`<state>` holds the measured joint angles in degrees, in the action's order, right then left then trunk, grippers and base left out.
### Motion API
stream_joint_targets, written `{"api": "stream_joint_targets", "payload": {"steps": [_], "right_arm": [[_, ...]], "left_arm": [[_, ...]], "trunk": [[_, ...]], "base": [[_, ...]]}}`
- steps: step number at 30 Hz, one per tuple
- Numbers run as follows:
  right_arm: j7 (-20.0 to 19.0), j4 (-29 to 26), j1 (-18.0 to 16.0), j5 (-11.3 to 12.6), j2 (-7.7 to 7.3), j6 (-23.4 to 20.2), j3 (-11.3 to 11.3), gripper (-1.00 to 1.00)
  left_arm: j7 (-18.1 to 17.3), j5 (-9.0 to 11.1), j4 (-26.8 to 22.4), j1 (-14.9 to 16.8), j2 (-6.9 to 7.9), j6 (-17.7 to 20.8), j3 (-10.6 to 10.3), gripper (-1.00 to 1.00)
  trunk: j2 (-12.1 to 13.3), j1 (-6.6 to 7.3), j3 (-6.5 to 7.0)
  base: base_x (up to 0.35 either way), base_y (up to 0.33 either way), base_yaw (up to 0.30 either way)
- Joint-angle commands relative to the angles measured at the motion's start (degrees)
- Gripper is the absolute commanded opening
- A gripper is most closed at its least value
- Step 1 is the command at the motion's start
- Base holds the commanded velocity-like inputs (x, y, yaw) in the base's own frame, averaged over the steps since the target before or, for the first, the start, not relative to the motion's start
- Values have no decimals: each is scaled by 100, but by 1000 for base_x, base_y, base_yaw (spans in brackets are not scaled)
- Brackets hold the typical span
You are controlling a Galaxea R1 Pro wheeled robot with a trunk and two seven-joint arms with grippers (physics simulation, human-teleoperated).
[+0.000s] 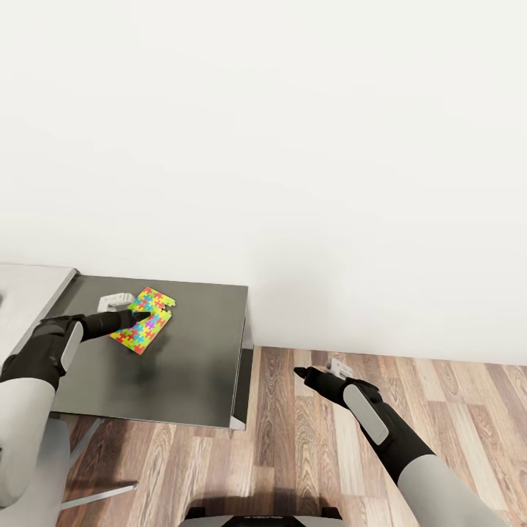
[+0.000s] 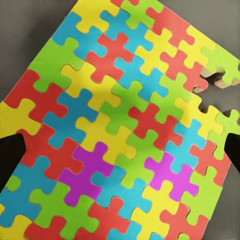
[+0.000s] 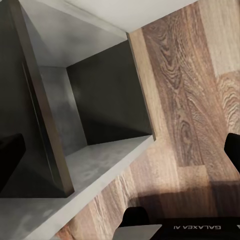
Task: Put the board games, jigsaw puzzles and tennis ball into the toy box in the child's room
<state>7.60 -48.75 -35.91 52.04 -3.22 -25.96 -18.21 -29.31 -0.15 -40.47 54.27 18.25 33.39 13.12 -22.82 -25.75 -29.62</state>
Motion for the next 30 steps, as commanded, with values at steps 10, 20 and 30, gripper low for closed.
{"api": "stream_joint_targets", "payload": {"steps": [10,20,30], "right_arm": [[58,18,-4,60,-3,-5,-25,100],[55,30,-4,60,-3,-5,-25,100],[57,32,-4,60,-3,-5,-31,100]], "left_arm": [[35,-18,-69,4,3,45,-2,100],[83,-22,-83,4,8,40,40,100],[490,-21,-86,4,14,25,59,100]], "trunk": [[-10,-3,-8],[-10,-3,-8],[-10,-3,-8]], "base": [[0,0,0],[0,0,0],[0,0,0]]}}
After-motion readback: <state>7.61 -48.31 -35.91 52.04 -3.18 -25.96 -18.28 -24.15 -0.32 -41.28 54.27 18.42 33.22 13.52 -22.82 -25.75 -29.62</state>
